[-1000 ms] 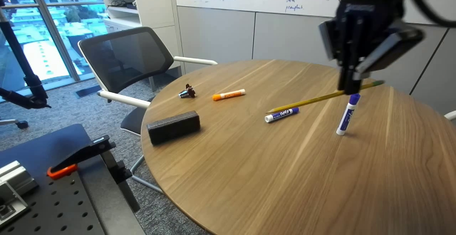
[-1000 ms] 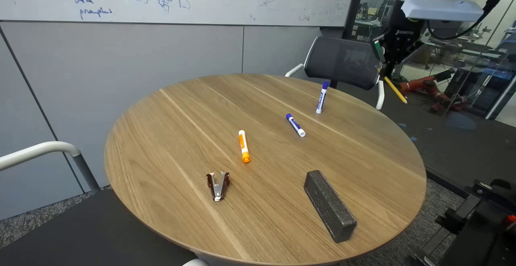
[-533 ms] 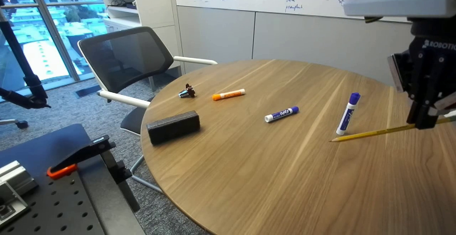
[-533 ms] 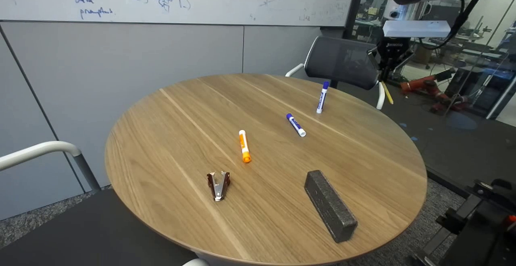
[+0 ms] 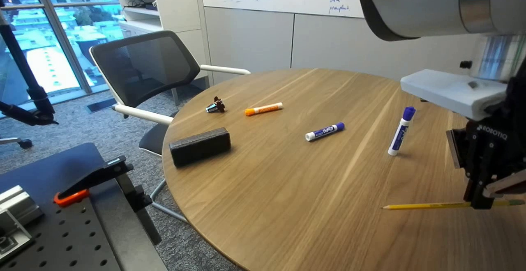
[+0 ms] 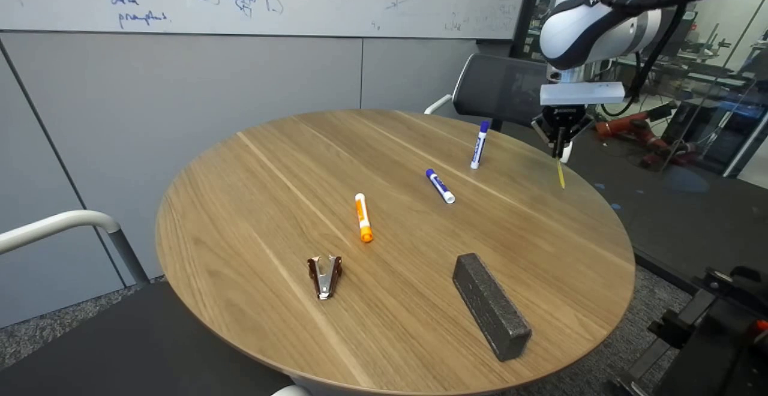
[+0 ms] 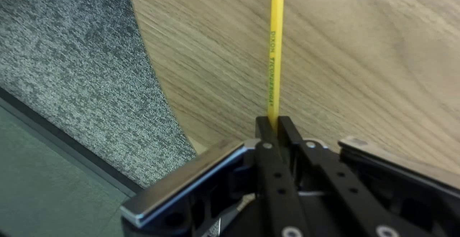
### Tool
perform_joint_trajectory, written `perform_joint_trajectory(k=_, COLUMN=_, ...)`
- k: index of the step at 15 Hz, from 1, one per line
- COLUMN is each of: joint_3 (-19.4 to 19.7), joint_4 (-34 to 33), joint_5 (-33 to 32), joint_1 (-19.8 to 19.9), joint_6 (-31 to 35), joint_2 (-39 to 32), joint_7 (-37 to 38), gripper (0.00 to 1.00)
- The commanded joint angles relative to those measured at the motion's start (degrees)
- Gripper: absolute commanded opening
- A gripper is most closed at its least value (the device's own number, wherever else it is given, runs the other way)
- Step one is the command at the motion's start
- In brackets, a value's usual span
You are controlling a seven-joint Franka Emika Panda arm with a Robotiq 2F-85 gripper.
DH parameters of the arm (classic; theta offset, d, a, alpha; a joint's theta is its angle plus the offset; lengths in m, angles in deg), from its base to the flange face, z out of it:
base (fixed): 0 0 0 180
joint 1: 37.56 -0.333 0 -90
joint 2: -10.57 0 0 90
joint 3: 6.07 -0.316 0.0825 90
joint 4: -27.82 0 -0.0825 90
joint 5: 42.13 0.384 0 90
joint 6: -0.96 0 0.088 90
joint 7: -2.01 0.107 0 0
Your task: Move the pencil to the right
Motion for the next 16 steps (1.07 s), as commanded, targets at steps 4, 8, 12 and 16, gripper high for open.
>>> perform_joint_trajectory(k=4, joint_3=-0.17, joint_4=-21.00, joint_5=0.38, joint_1=3.46, joint_6=-7.80, joint_2=-15.10, joint_7=0.89, gripper=0.02)
perform_joint_trajectory(k=8, joint_3=-0.18, joint_4=-31.06, joint_5=0.32, joint_1=4.85, joint_6=-13.42, joint_2=-20.96, joint_7=0.76, gripper=0.49)
perform_joint_trajectory(k=12, joint_3=-1.57, joint_4=-34.61, joint_5=0.27, joint_1=6.02, joint_6=-17.22, joint_2=-21.28, joint_7=-0.58, gripper=0.77)
perform_joint_trajectory(k=16, joint_3=-1.32, joint_4=-32.35, joint_5=0.01, joint_1=5.18, joint_6=-15.94, joint_2=-19.00, joint_7=-1.38, gripper=0.82)
